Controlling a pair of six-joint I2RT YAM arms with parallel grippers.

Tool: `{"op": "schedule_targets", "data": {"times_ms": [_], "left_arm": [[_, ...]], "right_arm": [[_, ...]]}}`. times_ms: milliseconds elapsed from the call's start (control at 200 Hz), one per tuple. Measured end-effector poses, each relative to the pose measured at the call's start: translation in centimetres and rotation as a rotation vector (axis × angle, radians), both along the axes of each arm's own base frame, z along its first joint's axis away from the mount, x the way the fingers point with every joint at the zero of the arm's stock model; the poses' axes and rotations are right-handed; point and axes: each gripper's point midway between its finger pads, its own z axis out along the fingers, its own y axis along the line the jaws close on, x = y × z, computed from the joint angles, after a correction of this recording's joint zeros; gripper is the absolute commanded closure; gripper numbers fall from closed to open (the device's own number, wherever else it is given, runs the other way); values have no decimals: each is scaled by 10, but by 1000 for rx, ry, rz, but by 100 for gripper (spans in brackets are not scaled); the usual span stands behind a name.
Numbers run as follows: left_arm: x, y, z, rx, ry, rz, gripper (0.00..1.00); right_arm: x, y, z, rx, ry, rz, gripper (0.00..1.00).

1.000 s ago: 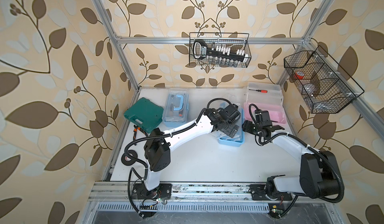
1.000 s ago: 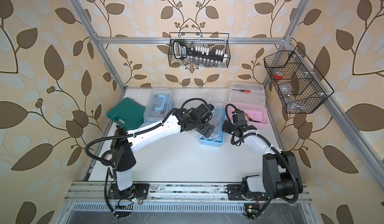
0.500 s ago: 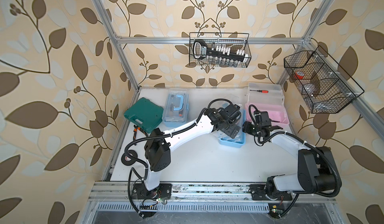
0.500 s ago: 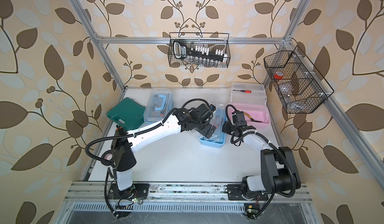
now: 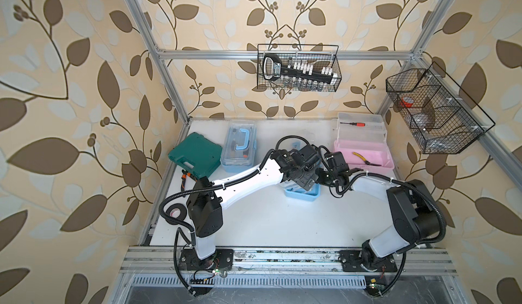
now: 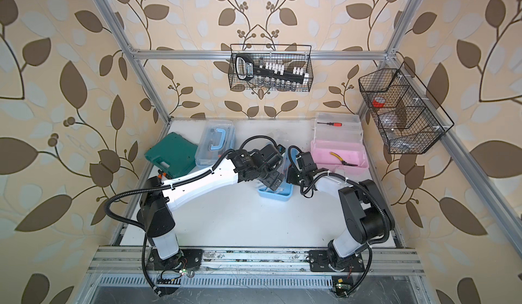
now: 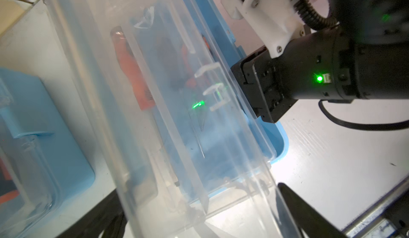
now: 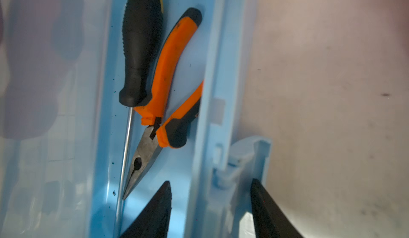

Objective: Close toolboxes
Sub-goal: Close the toolbox lid, then fasten the toolbox latch on the toolbox.

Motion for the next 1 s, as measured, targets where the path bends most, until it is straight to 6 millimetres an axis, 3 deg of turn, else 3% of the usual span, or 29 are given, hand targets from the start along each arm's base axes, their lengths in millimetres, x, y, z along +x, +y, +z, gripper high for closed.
{"op": "schedule_targets", "data": {"times_ms": [75,160,305,665,830,1000], "left_arm": [[-1,1,2,-2,-2,-5,1],[-11,-18,6,-69,19,-61,1],[-26,-36,11,-112,27,-131,1],[-26,-38,14,-138,21,-136,1],[-15,-17,18,-151,13,-66,1],[23,23,12,-161,33,100,1]], "right_arm": [[5,16,2,14,-6,31,43],[9,39,10,51,-27,83,41],[11,48,17,62,-53,105,37],[23,9,62,43,-162,16,33],[20,-14,54,20,-143,-22,33],[10,-26,37,9,-105,-29,33]]}}
